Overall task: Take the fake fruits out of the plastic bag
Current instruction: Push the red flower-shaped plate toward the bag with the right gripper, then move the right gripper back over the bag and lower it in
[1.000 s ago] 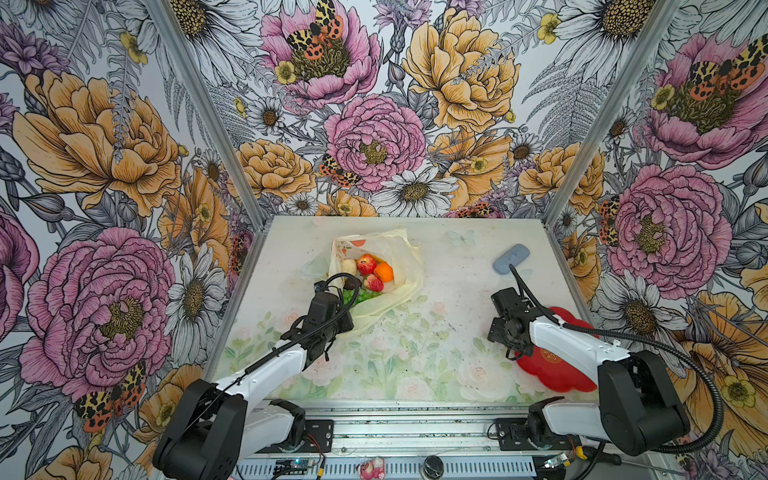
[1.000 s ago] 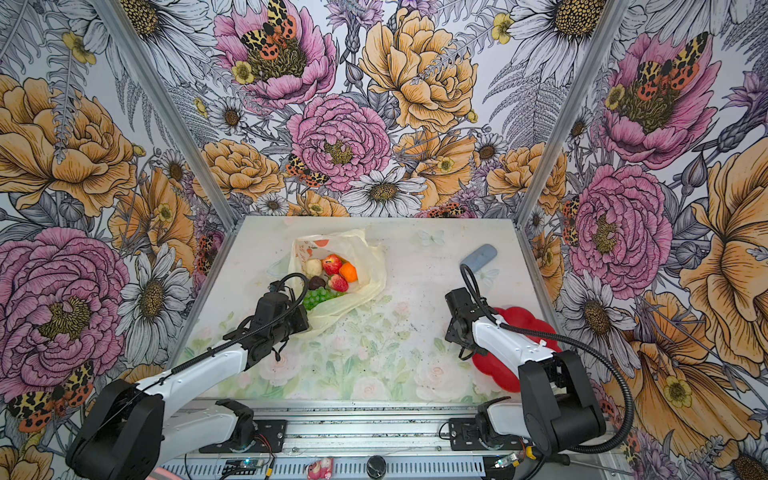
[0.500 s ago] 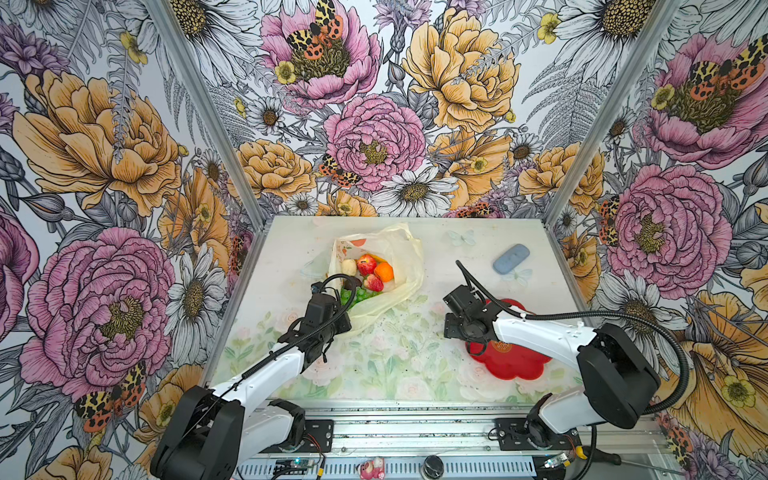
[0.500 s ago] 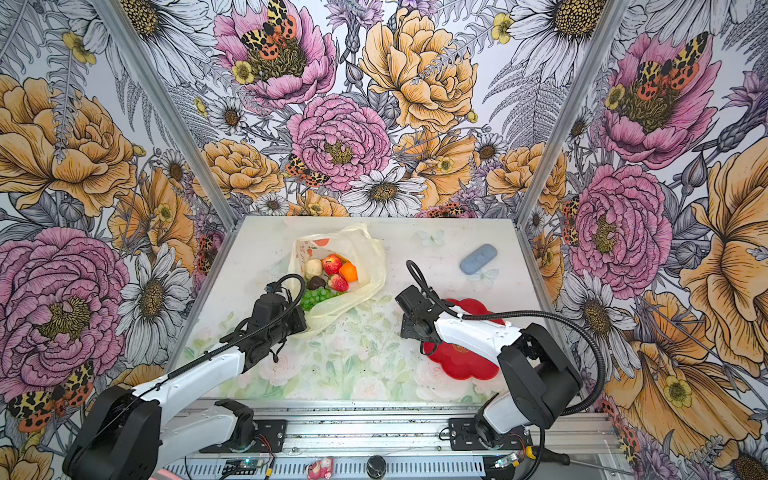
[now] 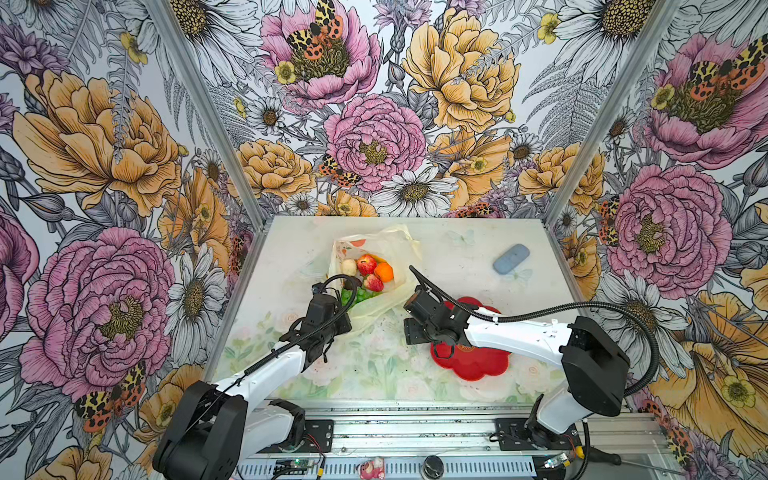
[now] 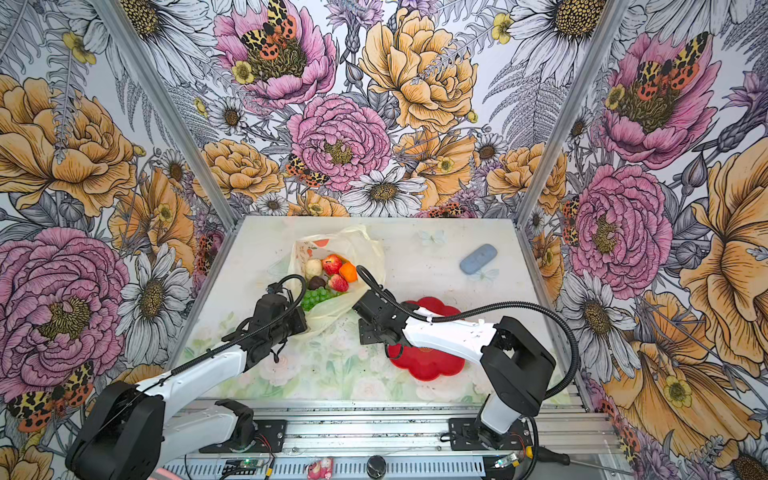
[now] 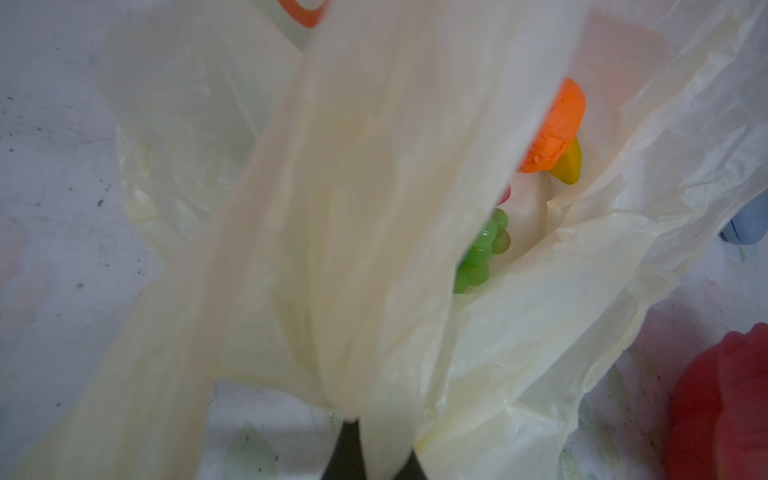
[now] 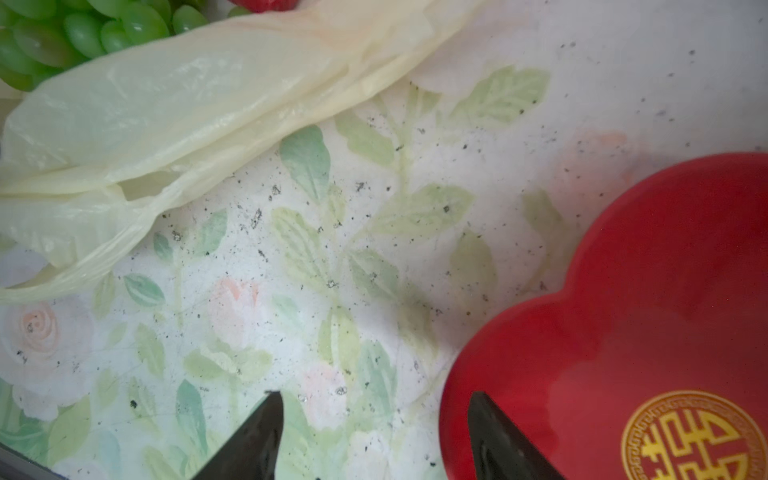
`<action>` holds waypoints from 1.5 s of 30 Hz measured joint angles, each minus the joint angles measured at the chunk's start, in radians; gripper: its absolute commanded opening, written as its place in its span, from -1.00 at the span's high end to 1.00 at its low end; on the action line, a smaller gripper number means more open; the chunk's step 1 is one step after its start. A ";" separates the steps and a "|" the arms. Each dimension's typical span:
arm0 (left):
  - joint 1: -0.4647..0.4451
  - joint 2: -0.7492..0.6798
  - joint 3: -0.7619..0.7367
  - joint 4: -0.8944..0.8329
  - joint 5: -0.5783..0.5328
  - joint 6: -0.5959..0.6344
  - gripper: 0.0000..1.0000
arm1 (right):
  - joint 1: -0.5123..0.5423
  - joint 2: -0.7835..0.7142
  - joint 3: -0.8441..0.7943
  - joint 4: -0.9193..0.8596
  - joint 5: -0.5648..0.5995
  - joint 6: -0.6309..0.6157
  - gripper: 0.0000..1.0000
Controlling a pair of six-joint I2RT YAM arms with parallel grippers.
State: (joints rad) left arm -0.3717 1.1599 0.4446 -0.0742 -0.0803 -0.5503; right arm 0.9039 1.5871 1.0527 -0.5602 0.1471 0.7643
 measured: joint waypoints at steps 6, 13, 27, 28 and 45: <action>-0.021 0.007 0.000 0.002 -0.001 0.000 1.00 | -0.156 -0.185 -0.053 -0.011 0.031 -0.078 -0.53; -0.027 0.007 0.000 0.001 -0.002 0.000 1.00 | -0.500 -0.336 -0.188 -0.022 -0.006 -0.102 -0.99; -0.027 0.007 0.000 0.002 -0.006 0.000 1.00 | -0.742 -0.426 -0.436 -0.055 -0.155 -0.065 -0.87; -0.027 0.007 0.000 0.001 -0.007 0.000 1.00 | -0.729 -0.422 -0.437 -0.053 -0.164 -0.063 -0.85; -0.190 -0.278 -0.154 -0.142 -0.133 -0.221 1.00 | -0.418 -0.241 -0.307 -0.039 -0.158 -0.060 -0.76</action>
State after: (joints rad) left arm -0.5621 0.8814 0.2905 -0.2165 -0.2131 -0.7715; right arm 0.4854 1.3460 0.7456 -0.5995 -0.0109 0.7040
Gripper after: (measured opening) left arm 0.047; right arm 0.878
